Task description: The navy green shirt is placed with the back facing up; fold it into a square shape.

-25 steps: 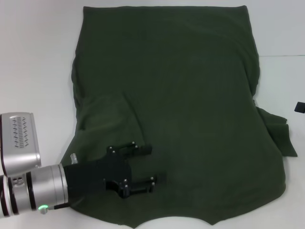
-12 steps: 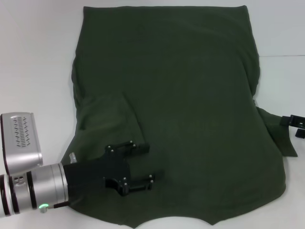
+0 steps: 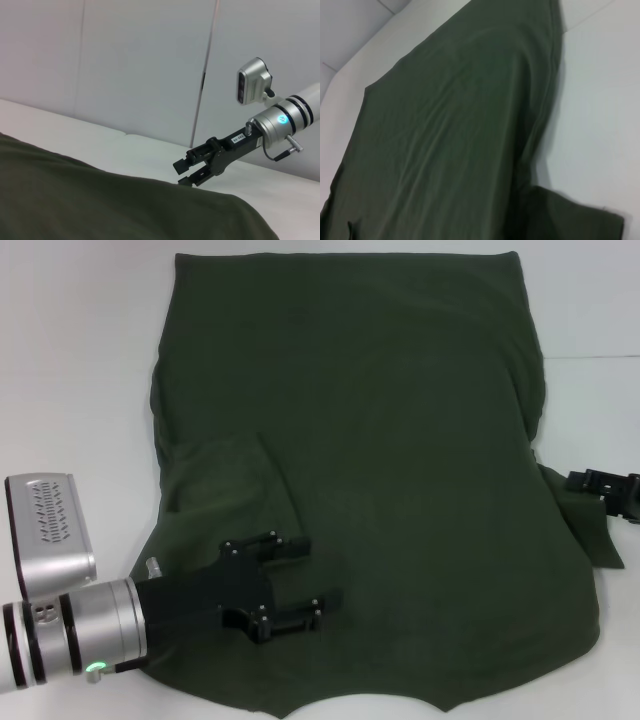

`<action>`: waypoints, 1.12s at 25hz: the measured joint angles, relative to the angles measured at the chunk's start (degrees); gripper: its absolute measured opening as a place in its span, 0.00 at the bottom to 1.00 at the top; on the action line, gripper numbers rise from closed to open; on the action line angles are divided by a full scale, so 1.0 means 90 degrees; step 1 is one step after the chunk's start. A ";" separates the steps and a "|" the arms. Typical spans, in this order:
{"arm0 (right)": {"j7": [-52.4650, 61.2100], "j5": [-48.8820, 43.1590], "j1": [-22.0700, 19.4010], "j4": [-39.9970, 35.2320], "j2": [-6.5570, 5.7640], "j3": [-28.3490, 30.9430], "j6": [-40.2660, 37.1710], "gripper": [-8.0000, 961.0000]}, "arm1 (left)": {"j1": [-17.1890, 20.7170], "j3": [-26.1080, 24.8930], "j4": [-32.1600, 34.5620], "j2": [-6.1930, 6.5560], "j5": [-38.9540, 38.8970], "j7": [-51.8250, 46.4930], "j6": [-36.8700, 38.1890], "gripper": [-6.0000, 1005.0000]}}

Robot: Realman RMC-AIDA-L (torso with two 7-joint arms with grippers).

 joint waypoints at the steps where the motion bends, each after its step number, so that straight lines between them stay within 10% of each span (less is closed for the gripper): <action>1: -0.0006 -0.0001 0.0014 0.0032 0.0002 0.0000 0.0013 0.87 | -0.0006 -0.0002 -0.0011 0.0002 -0.0001 0.0000 -0.0009 0.76; 13: 0.0008 0.0007 0.0025 0.0193 0.0000 0.0009 0.0016 0.83 | -0.0018 -0.0024 -0.0022 0.0000 -0.0002 0.0000 -0.0096 0.76; 28: -0.0014 0.0045 -0.0046 0.0193 0.0055 0.0067 0.0004 0.16 | -0.0019 -0.0046 -0.0022 -0.0001 -0.0002 -0.0008 -0.0095 0.76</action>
